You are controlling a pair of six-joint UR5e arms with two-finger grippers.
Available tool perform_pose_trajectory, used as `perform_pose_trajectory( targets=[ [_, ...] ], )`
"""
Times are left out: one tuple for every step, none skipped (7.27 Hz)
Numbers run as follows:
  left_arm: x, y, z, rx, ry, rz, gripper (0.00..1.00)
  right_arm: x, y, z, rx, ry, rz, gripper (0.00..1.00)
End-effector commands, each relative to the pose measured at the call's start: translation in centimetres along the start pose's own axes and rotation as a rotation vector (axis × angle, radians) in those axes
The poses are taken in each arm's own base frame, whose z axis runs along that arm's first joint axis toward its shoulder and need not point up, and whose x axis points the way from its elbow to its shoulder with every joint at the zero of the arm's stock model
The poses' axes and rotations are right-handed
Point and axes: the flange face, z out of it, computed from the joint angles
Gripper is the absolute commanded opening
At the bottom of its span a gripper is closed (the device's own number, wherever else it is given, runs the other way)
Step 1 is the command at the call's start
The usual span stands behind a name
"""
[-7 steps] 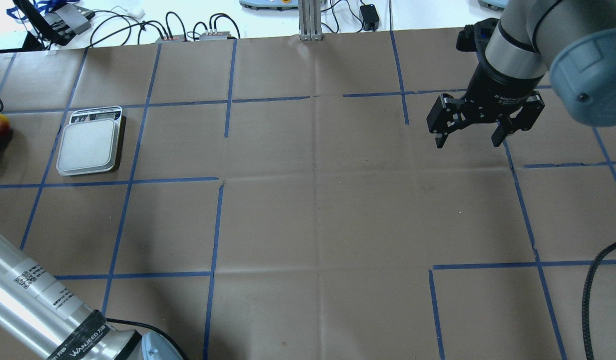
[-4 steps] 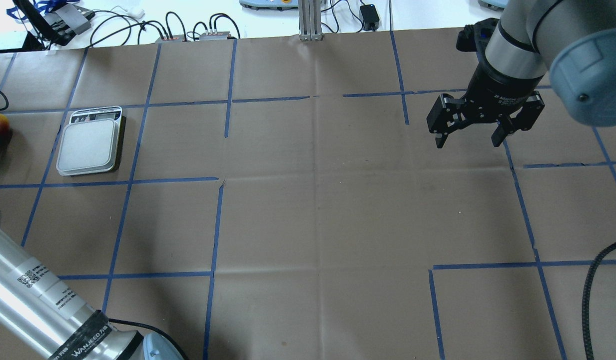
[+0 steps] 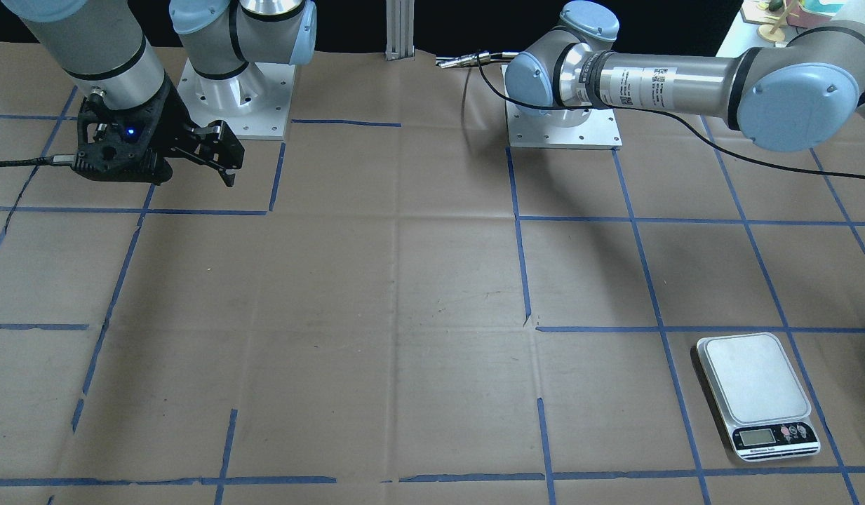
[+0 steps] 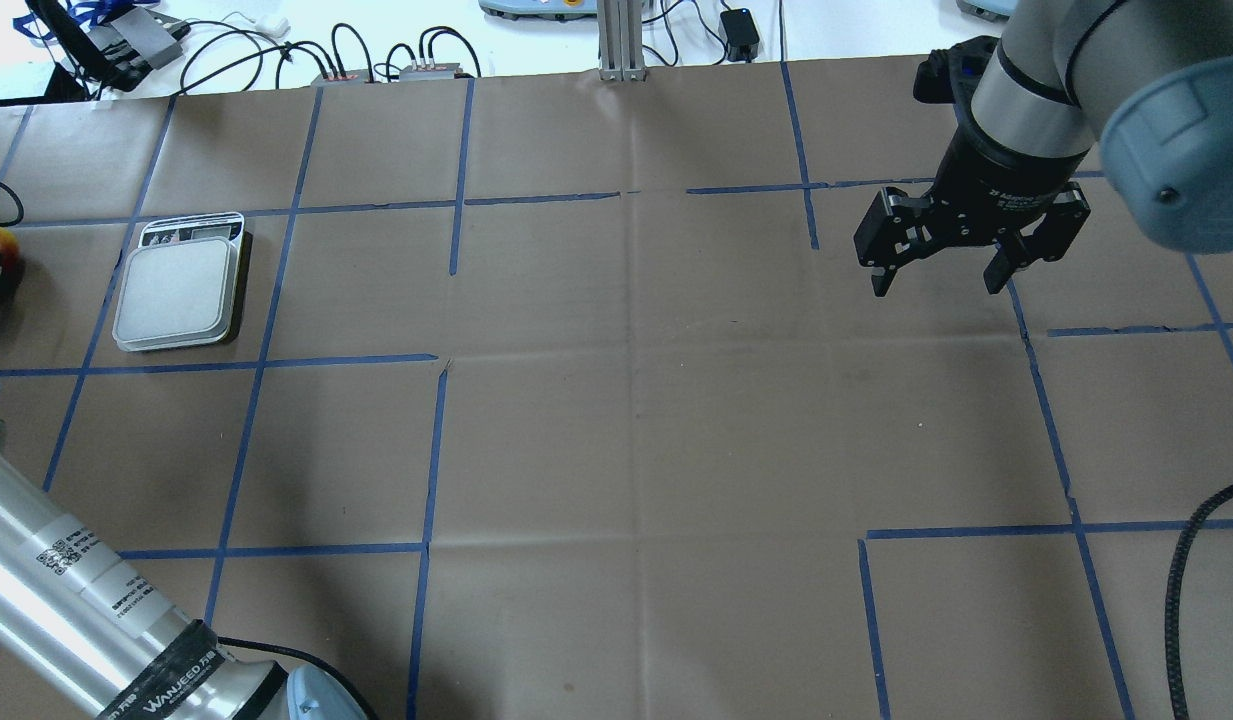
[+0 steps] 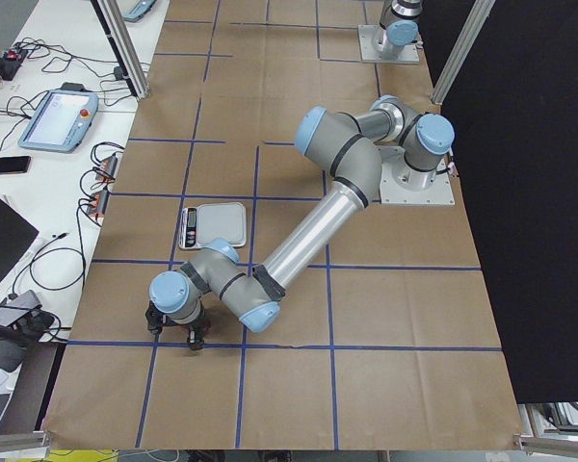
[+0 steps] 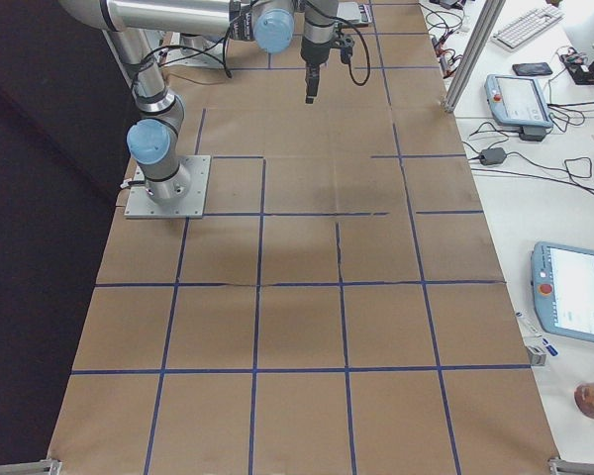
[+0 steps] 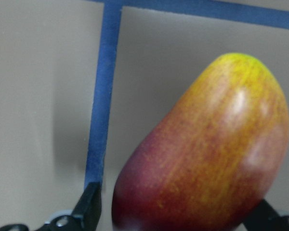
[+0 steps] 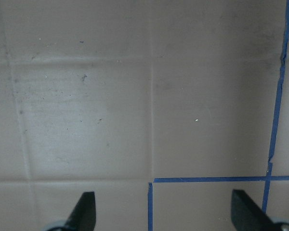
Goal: Weigh mango
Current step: 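Close the left gripper around the mango and lift it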
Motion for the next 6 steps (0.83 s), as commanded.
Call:
perform_pose_trajectory(
  targets=[
    [-0.1, 0.0, -0.1, 0.005, 0.001, -0.001, 0.73, 0.0, 0.0, 0.0, 0.000, 0.000, 0.000, 1.00],
    [-0.1, 0.0, -0.3, 0.009, 0.002, -0.001, 0.62, 0.0, 0.0, 0.0, 0.000, 0.000, 0.000, 1.00],
    [0.0, -0.1, -1.2, 0.017, -0.003, 0.000, 0.55, 0.0, 0.0, 0.0, 0.000, 0.000, 0.000, 1.00],
    [0.0, 0.0, -2.9, 0.029, -0.020, 0.000, 0.54, 0.0, 0.0, 0.0, 0.000, 0.000, 0.000, 1.00],
    [0.4, 0.4, -6.5, 0.045, -0.039, 0.000, 0.54, 0.0, 0.0, 0.0, 0.000, 0.000, 0.000, 1.00],
    [1.3, 0.7, -8.4, 0.051, -0.039, 0.000, 0.54, 0.0, 0.0, 0.0, 0.000, 0.000, 0.000, 1.00]
  ],
)
